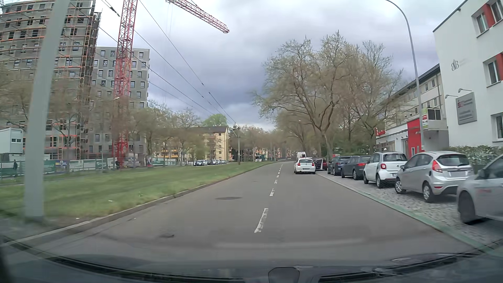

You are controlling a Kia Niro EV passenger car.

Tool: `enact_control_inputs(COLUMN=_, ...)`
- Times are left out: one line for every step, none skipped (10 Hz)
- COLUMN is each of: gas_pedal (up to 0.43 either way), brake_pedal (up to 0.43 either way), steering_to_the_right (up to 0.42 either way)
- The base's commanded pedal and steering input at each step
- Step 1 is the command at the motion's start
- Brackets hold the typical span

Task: Follow the waypoints while adhering to traffic rules and regulations

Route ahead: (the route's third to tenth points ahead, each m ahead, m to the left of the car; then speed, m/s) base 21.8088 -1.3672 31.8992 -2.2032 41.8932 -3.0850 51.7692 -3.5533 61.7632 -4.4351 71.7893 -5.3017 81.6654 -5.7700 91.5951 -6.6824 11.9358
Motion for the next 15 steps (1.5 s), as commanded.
enact_control_inputs(gas_pedal=0.11, brake_pedal=0.0, steering_to_the_right=-0.007)
enact_control_inputs(gas_pedal=0.11, brake_pedal=0.0, steering_to_the_right=-0.003)
enact_control_inputs(gas_pedal=0.11, brake_pedal=0.0, steering_to_the_right=0.0)
enact_control_inputs(gas_pedal=0.11, brake_pedal=0.0, steering_to_the_right=0.001)
enact_control_inputs(gas_pedal=0.11, brake_pedal=0.0, steering_to_the_right=0.002)
enact_control_inputs(gas_pedal=0.11, brake_pedal=0.0, steering_to_the_right=0.002)
enact_control_inputs(gas_pedal=0.11, brake_pedal=0.0, steering_to_the_right=0.004)
enact_control_inputs(gas_pedal=0.11, brake_pedal=0.0, steering_to_the_right=0.006)
enact_control_inputs(gas_pedal=0.118, brake_pedal=0.0, steering_to_the_right=0.01)
enact_control_inputs(gas_pedal=0.118, brake_pedal=0.0, steering_to_the_right=0.011)
enact_control_inputs(gas_pedal=0.118, brake_pedal=0.0, steering_to_the_right=0.011)
enact_control_inputs(gas_pedal=0.118, brake_pedal=0.0, steering_to_the_right=0.011)
enact_control_inputs(gas_pedal=0.13, brake_pedal=0.0, steering_to_the_right=0.011)
enact_control_inputs(gas_pedal=0.13, brake_pedal=0.0, steering_to_the_right=0.012)
enact_control_inputs(gas_pedal=0.13, brake_pedal=0.0, steering_to_the_right=0.013)
